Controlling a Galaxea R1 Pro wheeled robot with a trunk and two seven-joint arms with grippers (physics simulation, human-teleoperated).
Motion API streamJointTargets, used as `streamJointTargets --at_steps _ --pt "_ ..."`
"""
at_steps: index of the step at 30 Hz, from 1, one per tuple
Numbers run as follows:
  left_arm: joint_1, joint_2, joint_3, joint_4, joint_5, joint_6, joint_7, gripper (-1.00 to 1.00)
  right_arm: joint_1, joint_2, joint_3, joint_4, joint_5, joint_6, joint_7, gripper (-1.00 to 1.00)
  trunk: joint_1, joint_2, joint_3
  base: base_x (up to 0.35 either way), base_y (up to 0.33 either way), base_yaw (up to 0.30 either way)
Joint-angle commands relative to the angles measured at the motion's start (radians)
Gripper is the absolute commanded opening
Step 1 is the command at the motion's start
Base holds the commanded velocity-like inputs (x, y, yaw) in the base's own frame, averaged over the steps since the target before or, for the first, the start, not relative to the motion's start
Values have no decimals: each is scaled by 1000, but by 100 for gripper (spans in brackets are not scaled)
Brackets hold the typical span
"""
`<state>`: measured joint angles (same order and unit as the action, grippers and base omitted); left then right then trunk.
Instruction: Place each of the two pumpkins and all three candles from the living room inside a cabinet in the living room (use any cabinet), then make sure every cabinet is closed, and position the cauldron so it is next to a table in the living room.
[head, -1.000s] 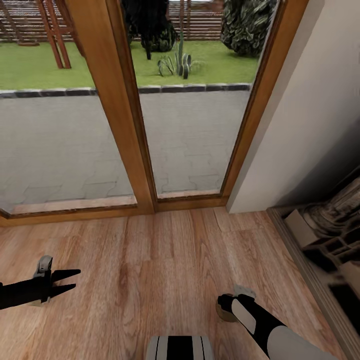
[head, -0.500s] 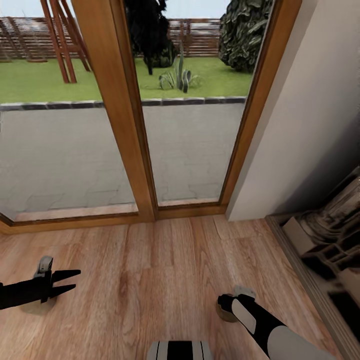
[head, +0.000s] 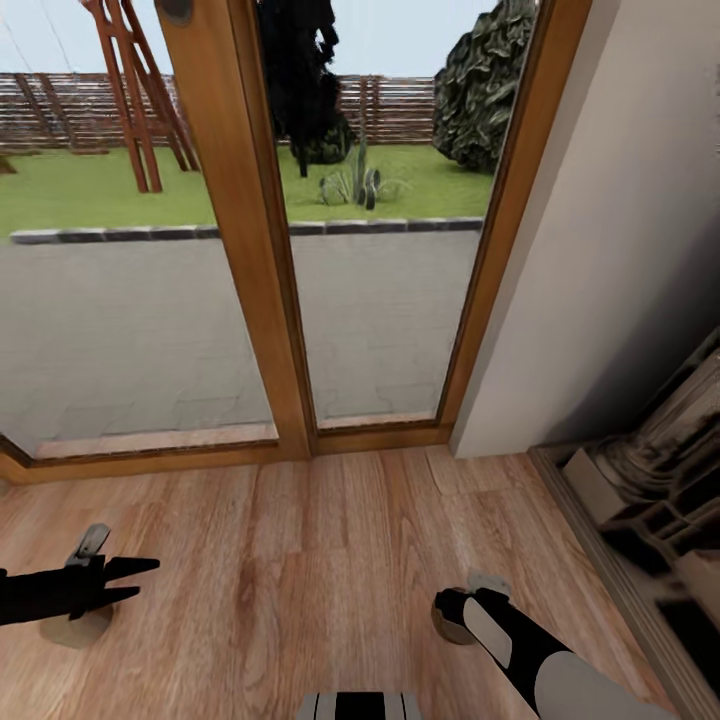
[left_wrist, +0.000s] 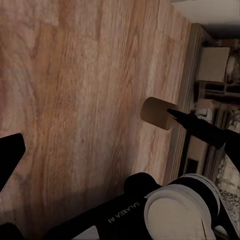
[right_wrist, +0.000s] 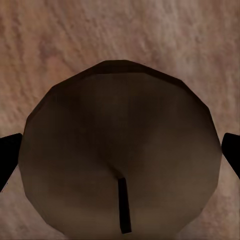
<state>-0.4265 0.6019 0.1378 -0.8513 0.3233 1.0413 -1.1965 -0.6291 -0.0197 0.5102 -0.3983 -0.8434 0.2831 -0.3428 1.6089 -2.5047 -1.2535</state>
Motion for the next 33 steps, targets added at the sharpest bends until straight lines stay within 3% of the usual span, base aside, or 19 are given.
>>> streamJointTargets --at_steps 1,16,19,24,30,33 --pt "0 0 0 0 -4 0 4 100 0 0 0 0 -1 0 -2 -100 0 0 4 0 0 0" --pt "-1 -7 1 -7 -11 -4 242 100 0 1 1 -25 0 33 -6 -100 -7 4 62 0 0 0" --pt "-2 -11 1 -7 -11 -5 295 100 4 0 1 -110 0 109 -8 -100 -8 4 74 0 0 0" --pt "-5 -49 2 -22 -12 -8 470 100 16 -4 1 -340 2 255 -24 -100 -24 33 90 0 0 3" --pt "-5 -93 7 -58 -10 -8 689 100 17 -2 1 -455 -4 296 -101 -100 -47 75 105 -11 0 95" --pt "-5 -104 10 -64 -9 -7 728 100 17 -1 1 -465 -4 300 -127 -100 -59 96 110 -193 44 152"
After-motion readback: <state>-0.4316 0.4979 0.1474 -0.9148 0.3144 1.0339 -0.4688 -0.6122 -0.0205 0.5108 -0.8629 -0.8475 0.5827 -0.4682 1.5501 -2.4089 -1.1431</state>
